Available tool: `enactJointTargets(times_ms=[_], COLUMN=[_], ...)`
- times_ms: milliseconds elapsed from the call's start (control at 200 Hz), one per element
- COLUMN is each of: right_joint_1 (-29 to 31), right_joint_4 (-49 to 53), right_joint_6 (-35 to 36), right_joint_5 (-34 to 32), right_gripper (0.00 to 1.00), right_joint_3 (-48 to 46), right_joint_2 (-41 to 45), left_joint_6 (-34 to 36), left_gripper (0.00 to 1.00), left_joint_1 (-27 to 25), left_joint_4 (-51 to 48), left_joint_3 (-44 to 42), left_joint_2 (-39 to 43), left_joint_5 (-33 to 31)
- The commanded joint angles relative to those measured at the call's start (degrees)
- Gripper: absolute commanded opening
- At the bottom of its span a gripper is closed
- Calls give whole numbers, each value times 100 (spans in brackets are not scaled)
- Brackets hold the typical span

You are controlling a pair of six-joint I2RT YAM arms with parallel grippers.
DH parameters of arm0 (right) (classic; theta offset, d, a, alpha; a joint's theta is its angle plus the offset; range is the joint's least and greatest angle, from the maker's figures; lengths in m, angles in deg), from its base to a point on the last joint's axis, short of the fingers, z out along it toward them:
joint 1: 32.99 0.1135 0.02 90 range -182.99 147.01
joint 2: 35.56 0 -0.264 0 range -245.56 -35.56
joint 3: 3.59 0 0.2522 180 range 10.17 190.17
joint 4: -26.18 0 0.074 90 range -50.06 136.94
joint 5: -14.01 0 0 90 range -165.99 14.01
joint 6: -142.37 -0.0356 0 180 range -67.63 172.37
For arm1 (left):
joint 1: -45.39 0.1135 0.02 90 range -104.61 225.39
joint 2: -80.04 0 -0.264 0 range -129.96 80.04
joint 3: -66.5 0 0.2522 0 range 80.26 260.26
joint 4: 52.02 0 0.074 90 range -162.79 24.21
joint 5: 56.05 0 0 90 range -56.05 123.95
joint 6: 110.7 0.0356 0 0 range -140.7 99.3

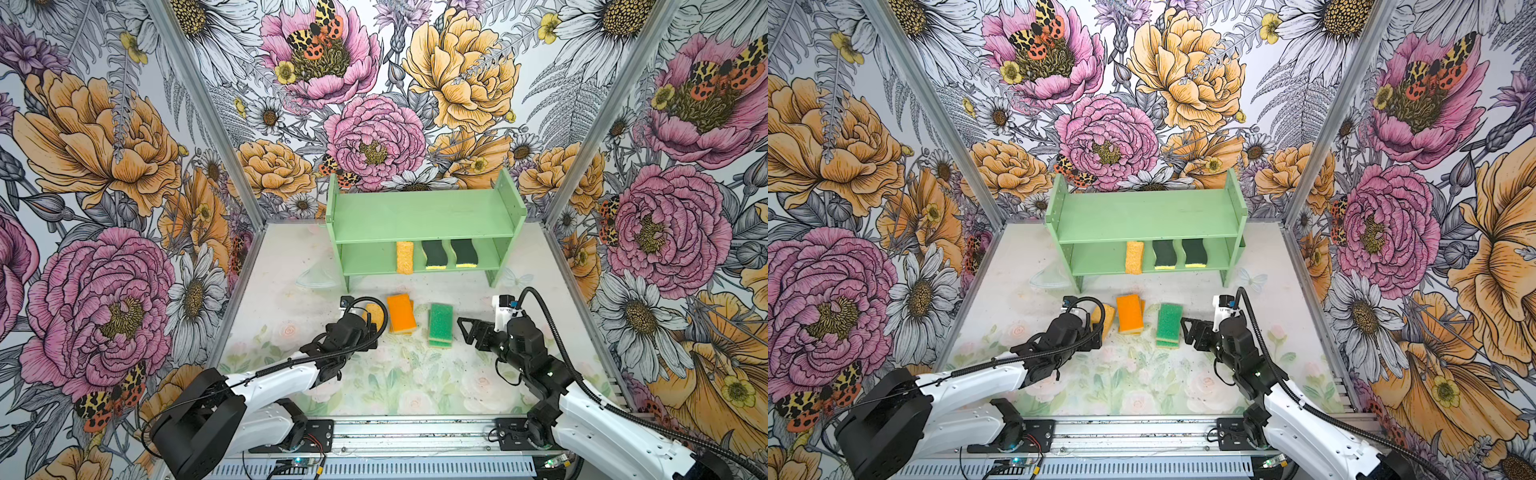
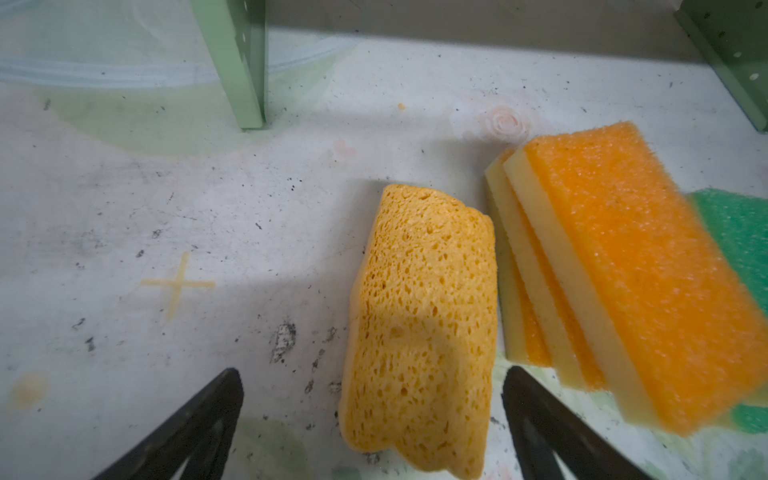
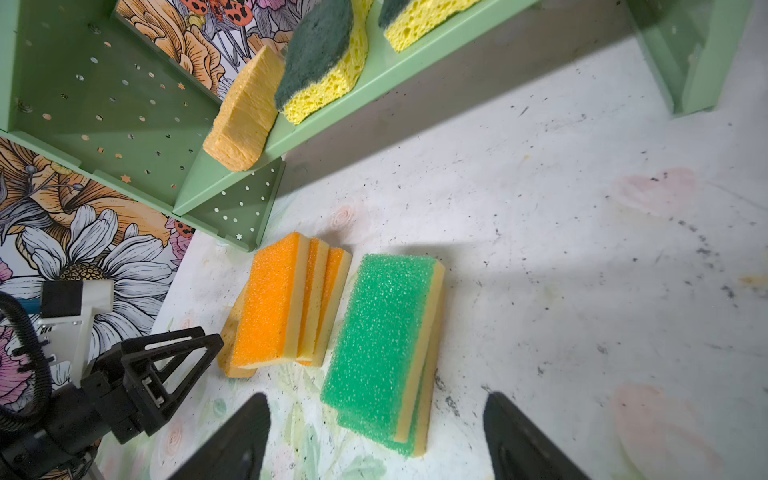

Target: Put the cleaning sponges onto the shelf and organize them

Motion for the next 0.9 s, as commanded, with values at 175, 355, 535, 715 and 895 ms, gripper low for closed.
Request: enactJointTargets(times_ms=[175,355,535,715,895], right_joint_1=[-23,-23,-23,-20,-23], right_joint_4=[-217,-206,-198,-206,-190], right_joint_6=[-59,-57,-69,-71,-81], right_joint_5=[28,-18,-41,-62,-72], right_gripper=[83,83,83,83,83], right_joint_3=[148,144,146,130,127], right_joint_2=[-23,-23,-32,-23,-14], left_joint_6=[83,51,712,1488,1938], left_gripper=[99,99,99,99,99], left_joint_1=[34,-58,-36,115,232], left_joint_4=[262,240,1128,2161,2701], left_joint_3=[-12,130,15,-132,104], left_joint_2=[7,580,1175,1098,417], left_joint_5=[329,64,1048,2388,3138])
